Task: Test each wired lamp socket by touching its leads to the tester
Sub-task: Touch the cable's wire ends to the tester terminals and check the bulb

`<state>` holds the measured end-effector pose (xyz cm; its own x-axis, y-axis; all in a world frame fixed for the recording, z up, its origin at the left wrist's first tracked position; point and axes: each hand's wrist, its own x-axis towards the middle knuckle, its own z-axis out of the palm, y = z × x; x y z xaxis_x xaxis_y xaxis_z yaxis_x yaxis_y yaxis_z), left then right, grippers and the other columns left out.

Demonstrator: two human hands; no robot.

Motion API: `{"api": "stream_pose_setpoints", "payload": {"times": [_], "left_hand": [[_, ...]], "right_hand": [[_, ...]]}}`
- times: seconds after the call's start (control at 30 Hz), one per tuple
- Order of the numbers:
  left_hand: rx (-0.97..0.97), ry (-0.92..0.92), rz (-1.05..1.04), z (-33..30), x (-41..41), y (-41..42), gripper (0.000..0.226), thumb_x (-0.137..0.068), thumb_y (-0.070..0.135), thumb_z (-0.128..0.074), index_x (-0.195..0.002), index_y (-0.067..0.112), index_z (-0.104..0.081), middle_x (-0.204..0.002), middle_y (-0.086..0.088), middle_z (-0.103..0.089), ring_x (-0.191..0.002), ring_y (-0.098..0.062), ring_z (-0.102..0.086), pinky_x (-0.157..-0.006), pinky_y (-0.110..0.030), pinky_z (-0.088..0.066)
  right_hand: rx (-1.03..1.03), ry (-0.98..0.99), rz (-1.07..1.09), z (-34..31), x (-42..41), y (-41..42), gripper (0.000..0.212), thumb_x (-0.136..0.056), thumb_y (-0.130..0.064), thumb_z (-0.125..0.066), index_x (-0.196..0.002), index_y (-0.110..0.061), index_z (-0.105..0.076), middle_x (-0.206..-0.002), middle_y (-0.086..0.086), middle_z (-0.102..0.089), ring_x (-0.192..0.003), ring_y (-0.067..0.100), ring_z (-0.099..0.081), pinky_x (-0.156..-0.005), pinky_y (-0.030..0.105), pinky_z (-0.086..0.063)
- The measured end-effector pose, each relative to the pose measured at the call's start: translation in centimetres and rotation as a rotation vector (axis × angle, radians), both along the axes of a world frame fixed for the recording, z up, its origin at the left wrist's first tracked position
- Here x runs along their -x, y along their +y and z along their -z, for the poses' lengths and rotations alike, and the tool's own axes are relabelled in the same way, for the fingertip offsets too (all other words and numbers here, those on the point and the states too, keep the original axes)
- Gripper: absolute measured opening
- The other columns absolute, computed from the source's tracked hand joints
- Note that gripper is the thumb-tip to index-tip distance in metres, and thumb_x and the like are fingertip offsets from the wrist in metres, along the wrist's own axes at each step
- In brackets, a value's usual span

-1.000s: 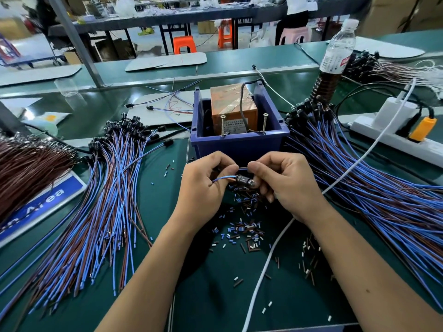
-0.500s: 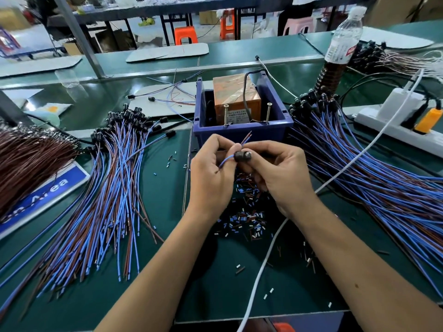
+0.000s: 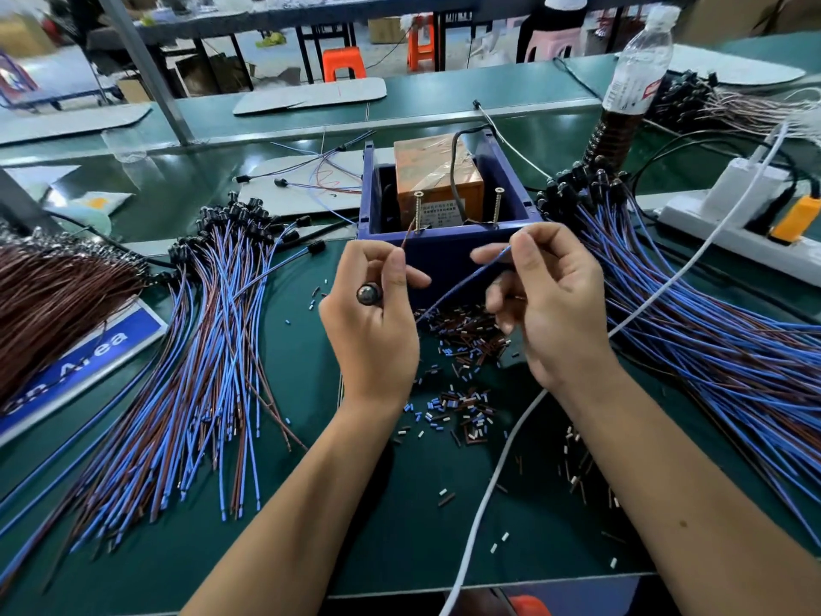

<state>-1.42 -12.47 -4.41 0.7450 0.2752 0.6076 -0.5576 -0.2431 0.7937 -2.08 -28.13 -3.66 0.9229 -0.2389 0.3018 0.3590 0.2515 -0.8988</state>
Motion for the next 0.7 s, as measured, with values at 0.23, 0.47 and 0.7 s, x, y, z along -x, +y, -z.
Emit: {"api": "stream_pose_setpoints", "payload": {"times": [0.23, 0.47, 0.7], "left_hand": [[0.058, 0.029, -0.013, 0.1, -0.3, -0.2, 0.013, -0.106, 0.014, -0.058, -0.114, 0.015, -0.068, -0.073, 0.006, -0.075, -0.064, -0.014, -0.067, -0.066, -0.015, -0.044], [0.07, 0.02, -0.011, 0.1, -0.6, -0.6, 0.012, -0.106, 0.02, -0.058, -0.11, 0.022, -0.069, -0.075, 0.006, -0.076, -0.069, -0.014, -0.07, -0.07, -0.016, -0.047], [0.068, -0.001, -0.012, 0.1, -0.7, -0.5, 0.013, -0.106, 0.019, -0.058, -0.111, 0.018, -0.07, -0.076, 0.006, -0.076, -0.075, -0.016, -0.073, -0.073, -0.017, -0.049]], "right_hand": [[0.425, -0.157, 0.532, 0.5, -0.3, -0.3, 0.01, -0.103, -0.019, -0.066, -0.097, -0.014, -0.072, -0.076, -0.003, -0.071, -0.07, 0.014, -0.071, -0.069, 0.03, -0.057], [0.562, -0.263, 0.671, -0.2, -0.3, 0.6, 0.013, -0.103, -0.02, -0.067, -0.098, -0.011, -0.076, -0.076, -0.007, -0.071, -0.07, 0.007, -0.07, -0.065, 0.021, -0.053], [0.738, -0.284, 0.757, -0.9, -0.5, 1.2, 0.017, -0.101, -0.007, -0.063, -0.104, -0.001, -0.078, -0.092, 0.005, -0.076, -0.085, 0.013, -0.069, -0.079, 0.016, -0.052]]}}
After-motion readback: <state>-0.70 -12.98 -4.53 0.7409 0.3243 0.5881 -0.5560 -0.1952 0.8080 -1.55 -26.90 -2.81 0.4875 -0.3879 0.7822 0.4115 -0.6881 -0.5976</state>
